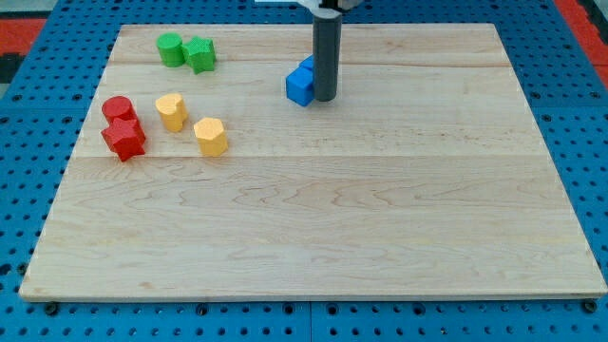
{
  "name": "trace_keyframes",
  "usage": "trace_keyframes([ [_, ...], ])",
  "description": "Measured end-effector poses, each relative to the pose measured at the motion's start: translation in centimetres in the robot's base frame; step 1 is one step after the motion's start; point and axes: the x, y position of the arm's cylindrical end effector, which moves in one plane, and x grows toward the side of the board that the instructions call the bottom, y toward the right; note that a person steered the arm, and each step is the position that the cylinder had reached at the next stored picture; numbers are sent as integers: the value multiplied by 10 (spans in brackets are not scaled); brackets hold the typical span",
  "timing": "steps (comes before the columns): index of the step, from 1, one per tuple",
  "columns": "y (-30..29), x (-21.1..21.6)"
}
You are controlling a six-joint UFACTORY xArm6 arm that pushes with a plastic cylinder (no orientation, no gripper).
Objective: Push the blue cube and blue triangle closer to the green star
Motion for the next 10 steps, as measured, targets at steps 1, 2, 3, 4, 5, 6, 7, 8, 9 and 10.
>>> trace_keyframes([
  [1, -43, -16],
  [2, -135, -14],
  [3, -97, -13],
  [4, 16, -4],
  [5, 73, -22],
  [6, -26, -37],
  [7, -82, -51],
  [8, -64, -52],
  [9, -44, -79],
  [10, -85, -88],
])
